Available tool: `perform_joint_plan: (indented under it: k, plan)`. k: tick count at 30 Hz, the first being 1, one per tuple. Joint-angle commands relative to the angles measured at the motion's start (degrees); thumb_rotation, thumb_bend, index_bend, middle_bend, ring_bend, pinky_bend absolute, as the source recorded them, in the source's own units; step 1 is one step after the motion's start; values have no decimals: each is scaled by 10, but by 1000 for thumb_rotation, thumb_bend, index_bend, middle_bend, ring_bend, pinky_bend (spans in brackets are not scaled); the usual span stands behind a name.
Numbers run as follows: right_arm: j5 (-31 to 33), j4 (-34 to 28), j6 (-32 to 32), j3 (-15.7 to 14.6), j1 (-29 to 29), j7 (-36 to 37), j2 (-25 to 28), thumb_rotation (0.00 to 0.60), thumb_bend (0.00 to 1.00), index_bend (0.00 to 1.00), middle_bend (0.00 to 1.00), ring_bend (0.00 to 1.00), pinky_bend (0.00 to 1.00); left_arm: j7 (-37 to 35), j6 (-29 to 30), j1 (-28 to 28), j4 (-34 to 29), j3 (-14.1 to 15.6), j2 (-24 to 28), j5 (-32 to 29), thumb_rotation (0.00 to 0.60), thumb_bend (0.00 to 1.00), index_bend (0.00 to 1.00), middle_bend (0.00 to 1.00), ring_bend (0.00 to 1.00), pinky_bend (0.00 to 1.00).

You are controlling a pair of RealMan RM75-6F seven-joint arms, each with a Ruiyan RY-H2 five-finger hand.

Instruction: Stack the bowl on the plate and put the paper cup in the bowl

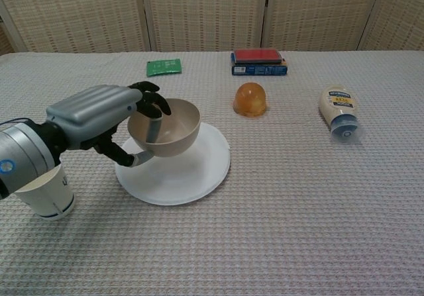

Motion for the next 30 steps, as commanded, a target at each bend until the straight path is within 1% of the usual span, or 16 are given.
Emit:
perform_joint_plan:
  k: [1,7,10,13,19,30]
  plan:
    - [-3,-4,7,-2,-6,10,13,600,274,172,0,0,0,-20,2,4,6,-4,4,2,600,379,617,258,33,197]
    - [-8,-18,32,-7,-24,11,35,600,292,172,1,0,0,-46,3,10,15,-7,8,2,600,379,616,258,33,197]
    - [-23,-24,38,-16,-30,33,56,600,297,172,6,0,0,-54,1,11,18,-7,8,3,600,379,616,258,33,197]
    - [-36,-21,53,-19,-37,59,67,600,299,172,9,0,0,-56,1,12,19,-8,7,4,600,378,616,258,33,197]
    - [-75,-9,80,-32,-44,102,78,600,299,172,14,0,0,-54,-2,13,21,-6,2,5,600,379,616,258,33,196]
    - [-104,-1,111,-41,-52,122,80,600,298,172,14,0,0,-65,-6,21,38,2,-17,4,600,378,616,258,33,197]
